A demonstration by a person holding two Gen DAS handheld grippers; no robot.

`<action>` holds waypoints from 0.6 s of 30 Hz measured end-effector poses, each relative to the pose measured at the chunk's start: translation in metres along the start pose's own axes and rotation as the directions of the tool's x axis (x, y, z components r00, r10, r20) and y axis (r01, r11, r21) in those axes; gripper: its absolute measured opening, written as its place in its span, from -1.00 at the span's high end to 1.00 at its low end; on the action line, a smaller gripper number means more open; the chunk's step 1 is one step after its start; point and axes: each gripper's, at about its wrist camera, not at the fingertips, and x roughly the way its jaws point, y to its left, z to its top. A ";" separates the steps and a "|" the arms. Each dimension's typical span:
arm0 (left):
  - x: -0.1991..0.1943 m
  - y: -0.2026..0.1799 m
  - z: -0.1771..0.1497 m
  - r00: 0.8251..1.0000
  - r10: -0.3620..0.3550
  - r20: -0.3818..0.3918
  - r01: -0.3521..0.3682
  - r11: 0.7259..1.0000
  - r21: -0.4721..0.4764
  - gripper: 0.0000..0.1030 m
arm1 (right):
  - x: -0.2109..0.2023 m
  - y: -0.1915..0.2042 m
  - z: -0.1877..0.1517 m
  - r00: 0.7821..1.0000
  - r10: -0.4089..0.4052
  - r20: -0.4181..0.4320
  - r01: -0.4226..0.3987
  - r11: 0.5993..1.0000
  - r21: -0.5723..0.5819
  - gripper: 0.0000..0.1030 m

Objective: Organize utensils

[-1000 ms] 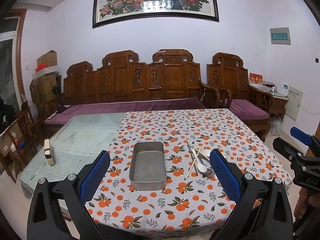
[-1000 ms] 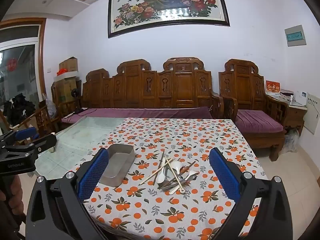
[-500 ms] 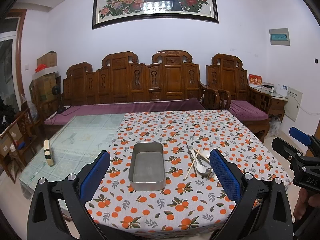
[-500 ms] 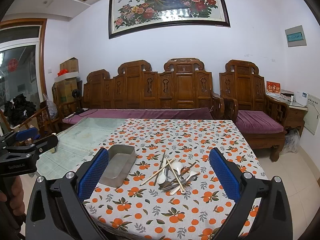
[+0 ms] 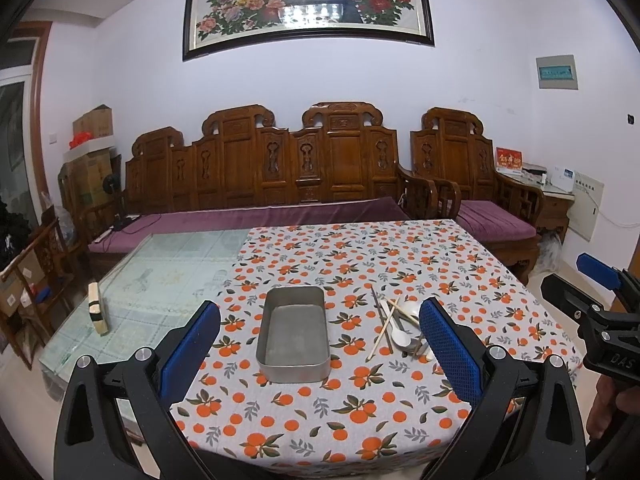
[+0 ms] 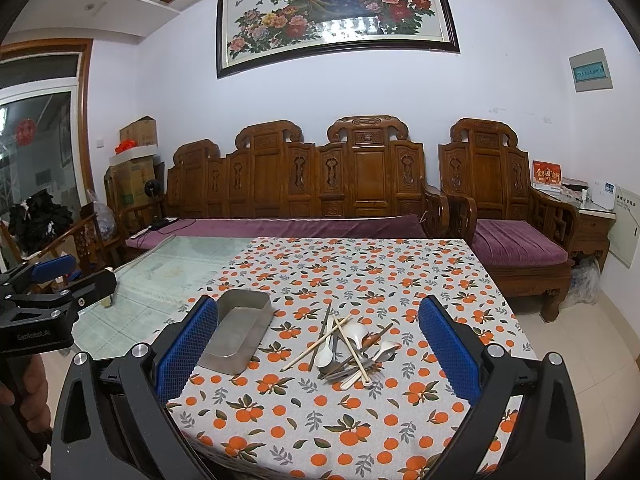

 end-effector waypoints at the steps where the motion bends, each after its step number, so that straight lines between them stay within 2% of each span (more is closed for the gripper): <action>1: 0.000 0.000 0.000 1.000 0.001 -0.001 -0.001 1.000 0.000 -0.88 | 0.000 0.000 0.000 1.000 0.001 0.000 -0.001 1.000 0.001 -0.95; 18: -0.006 -0.006 0.004 1.000 -0.003 0.008 0.003 1.000 0.003 -0.88 | -0.002 0.005 0.004 1.000 0.003 0.002 -0.003 1.000 0.002 -0.95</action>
